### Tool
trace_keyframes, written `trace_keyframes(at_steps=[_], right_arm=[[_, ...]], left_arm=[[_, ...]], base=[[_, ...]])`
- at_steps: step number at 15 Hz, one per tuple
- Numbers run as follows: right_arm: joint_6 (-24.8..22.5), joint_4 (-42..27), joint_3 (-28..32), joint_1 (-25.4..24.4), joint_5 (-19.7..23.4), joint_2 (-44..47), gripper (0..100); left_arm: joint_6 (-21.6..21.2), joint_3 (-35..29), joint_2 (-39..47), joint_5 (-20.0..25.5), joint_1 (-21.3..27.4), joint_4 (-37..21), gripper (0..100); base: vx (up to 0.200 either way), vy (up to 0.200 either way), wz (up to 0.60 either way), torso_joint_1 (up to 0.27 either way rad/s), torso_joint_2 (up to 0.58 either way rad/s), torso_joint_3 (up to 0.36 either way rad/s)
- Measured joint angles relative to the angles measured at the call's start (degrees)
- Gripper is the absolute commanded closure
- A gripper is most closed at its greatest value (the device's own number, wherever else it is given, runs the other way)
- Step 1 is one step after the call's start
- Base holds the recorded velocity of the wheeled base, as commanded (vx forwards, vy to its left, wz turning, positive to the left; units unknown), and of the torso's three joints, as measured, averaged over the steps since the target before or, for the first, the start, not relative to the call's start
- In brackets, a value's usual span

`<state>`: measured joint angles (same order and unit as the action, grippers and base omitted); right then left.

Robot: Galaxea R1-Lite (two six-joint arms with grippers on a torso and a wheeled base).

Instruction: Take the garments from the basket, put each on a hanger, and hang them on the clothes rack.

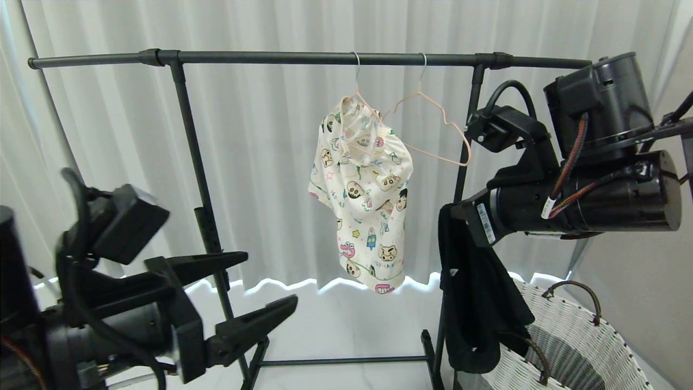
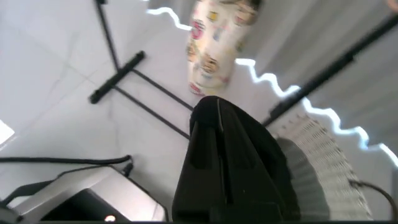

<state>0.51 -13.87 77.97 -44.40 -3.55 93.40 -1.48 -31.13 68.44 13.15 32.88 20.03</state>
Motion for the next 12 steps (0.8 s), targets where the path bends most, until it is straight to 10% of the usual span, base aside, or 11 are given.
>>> trace_keyframes(at_steps=[6,12], right_arm=[[0.0,0.0,2.5,-3.0,2.8,2.7,100],[0.1,0.1,2.5,-5.8,2.7,2.3,100]], left_arm=[[1.7,-5.4,14.1,-1.8,13.8,0.1,0],[16.6,-19.6,31.0,-9.8,16.3,0.1,0]], base=[[0.0,0.0,0.0,0.0,0.0,0.0],[0.0,0.0,0.0,0.0,0.0,0.0]])
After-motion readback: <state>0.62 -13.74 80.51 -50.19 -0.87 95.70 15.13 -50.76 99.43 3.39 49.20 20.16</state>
